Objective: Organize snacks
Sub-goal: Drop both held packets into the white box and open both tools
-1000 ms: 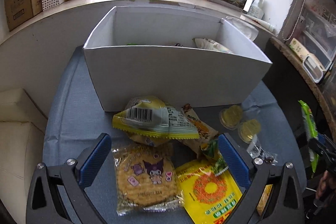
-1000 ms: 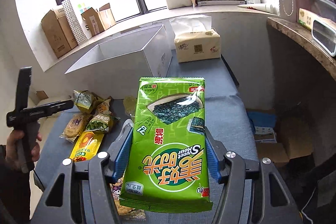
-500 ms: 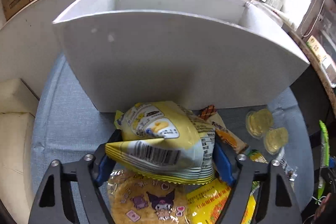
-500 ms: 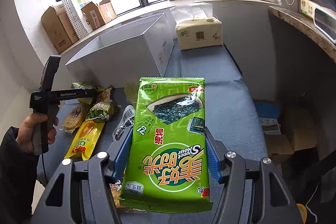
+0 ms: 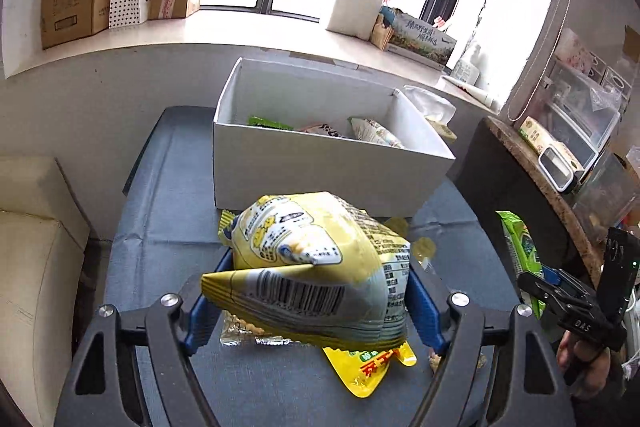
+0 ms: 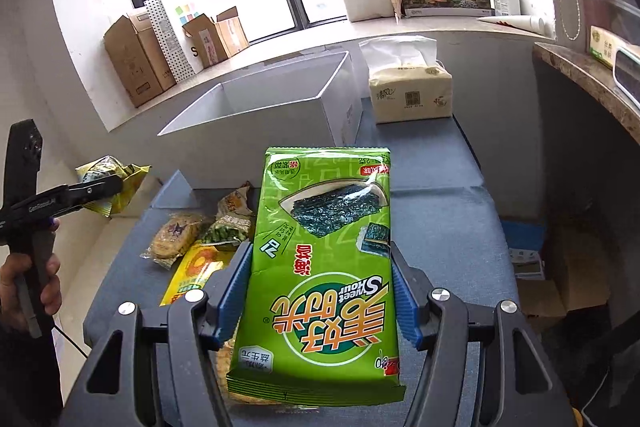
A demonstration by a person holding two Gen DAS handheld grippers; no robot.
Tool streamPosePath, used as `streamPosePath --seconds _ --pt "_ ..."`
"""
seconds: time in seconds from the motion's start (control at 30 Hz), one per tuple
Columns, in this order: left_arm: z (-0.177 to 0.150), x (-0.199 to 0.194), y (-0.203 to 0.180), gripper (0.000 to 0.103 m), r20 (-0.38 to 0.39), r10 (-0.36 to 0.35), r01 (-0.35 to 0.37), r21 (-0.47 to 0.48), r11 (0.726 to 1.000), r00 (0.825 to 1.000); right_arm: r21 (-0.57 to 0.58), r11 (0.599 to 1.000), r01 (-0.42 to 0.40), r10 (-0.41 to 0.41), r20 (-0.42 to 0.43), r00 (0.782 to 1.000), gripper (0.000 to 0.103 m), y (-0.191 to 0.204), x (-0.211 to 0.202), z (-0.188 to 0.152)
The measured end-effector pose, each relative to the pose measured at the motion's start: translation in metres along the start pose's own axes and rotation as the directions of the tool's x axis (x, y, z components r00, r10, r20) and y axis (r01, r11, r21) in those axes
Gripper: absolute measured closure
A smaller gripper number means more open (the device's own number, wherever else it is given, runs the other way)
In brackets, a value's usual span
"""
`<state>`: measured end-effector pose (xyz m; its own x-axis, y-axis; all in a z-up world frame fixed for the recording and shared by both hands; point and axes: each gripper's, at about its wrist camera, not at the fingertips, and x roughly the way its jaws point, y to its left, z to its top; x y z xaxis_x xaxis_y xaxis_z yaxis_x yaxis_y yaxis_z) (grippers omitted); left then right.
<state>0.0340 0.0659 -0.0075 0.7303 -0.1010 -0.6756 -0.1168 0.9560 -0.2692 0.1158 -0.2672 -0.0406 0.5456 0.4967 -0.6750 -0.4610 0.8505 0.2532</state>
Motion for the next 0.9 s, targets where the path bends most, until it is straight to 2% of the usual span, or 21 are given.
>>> streamPosePath --seconds 0.2,0.27,0.33,0.47,0.6,0.73,0.9 --pt "0.022 -0.033 -0.009 0.020 0.052 0.005 -0.007 0.045 0.999 0.999 -0.053 0.997 -0.061 0.062 0.031 0.998 0.036 0.024 -0.002 0.026" --pt "0.036 -0.036 -0.010 0.020 0.050 0.014 -0.017 0.050 0.999 0.999 -0.070 0.994 -0.081 0.083 0.033 0.996 0.036 0.033 0.000 0.040" --pt "0.052 -0.038 -0.014 0.020 0.055 0.033 -0.037 0.065 0.997 0.998 -0.110 0.992 -0.065 0.070 0.039 0.997 0.036 0.044 0.004 0.055" --pt "0.091 -0.040 -0.022 0.020 0.098 0.020 -0.031 0.114 0.993 0.995 -0.158 0.981 -0.108 0.118 0.052 0.992 0.036 0.064 0.017 0.093" --pt "0.136 -0.003 -0.022 0.020 0.107 0.048 -0.065 0.159 0.985 0.993 -0.140 0.980 -0.139 0.145 0.035 0.989 0.035 0.075 0.051 0.138" --pt "0.171 0.059 -0.013 0.020 0.051 0.121 -0.129 0.203 0.971 0.991 -0.146 0.983 -0.109 0.111 0.003 0.994 0.035 0.079 0.096 0.176" --pt "0.185 0.110 0.000 0.020 0.003 0.140 -0.137 0.212 0.967 0.990 -0.085 0.993 -0.075 0.073 -0.037 0.997 0.034 0.064 0.145 0.207"
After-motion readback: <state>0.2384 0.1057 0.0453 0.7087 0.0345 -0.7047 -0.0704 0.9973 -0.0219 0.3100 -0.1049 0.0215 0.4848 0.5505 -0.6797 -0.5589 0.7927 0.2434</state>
